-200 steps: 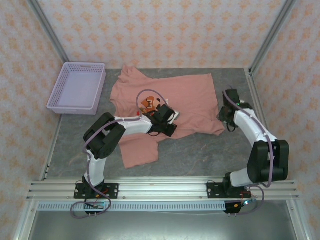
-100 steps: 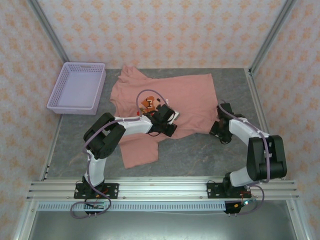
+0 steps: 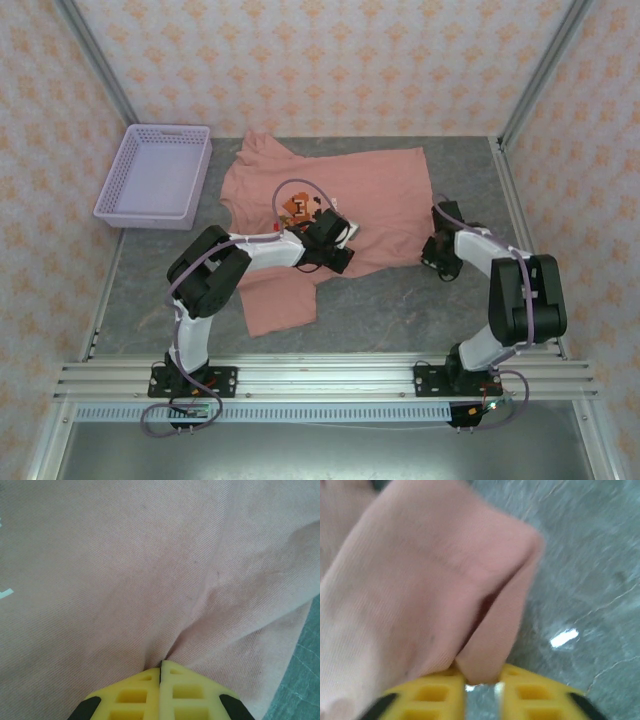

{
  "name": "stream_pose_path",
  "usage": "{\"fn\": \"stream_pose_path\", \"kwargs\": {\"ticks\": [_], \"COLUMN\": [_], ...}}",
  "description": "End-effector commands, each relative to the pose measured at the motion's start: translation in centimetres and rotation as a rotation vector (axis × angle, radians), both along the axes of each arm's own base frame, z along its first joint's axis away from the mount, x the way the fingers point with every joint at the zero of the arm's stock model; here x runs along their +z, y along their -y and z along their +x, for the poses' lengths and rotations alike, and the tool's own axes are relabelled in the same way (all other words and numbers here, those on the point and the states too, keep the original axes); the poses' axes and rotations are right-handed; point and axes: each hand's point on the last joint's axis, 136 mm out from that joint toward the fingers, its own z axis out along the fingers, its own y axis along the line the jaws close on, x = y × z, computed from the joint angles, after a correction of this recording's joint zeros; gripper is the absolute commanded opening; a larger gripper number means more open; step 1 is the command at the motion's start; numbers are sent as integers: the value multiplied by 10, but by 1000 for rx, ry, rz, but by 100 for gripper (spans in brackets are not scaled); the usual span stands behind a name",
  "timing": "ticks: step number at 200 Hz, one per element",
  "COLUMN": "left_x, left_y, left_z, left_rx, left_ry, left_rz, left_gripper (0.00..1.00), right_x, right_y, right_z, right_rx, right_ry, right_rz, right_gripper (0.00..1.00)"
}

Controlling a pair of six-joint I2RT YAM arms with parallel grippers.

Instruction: Fold the inside-out t-shirt

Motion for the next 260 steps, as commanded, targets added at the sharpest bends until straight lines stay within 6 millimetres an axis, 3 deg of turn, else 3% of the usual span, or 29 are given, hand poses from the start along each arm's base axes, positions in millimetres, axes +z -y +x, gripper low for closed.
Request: {"fn": "stream_pose_path", "kwargs": {"ticks": [1, 59, 86, 121, 153, 184, 203, 236, 260], "left_x": [-58, -61, -60, -60, -59, -60, -61, -59, -59], "left_y": [-51, -53, -53, -52, -51, -51, -50, -49, -50], "left_z": [-41, -42, -41, -42, -42, -42, -42, -42, -42], "left_rx": [22, 23, 23, 21, 21, 20, 21, 22, 25], "left_ry": [-199, -210, -211, -212, -212, -215, -220, -220, -219], "left_rz": [215, 218, 213, 211, 206, 209, 204, 199, 201], "left_gripper": [0, 0, 0, 0, 0, 0, 0, 0, 0], "right_x": [16, 72, 82, 96, 85, 60, 46, 30, 24], "right_y": [33, 81, 86, 85, 73, 18, -4, -13, -9], "right_z": [13, 18, 20, 22, 11, 0, -3, 8, 17], "right_rx": [-43, -62, -75, -76, -53, 45, 69, 69, 62], "right_ry": [31, 64, 79, 104, 79, 93, 87, 88, 94], "right_rz": [-132, -399, -421, -411, -336, -106, -24, 29, 19], "right_gripper": [9, 6, 8, 21, 31, 40, 44, 44, 40]}}
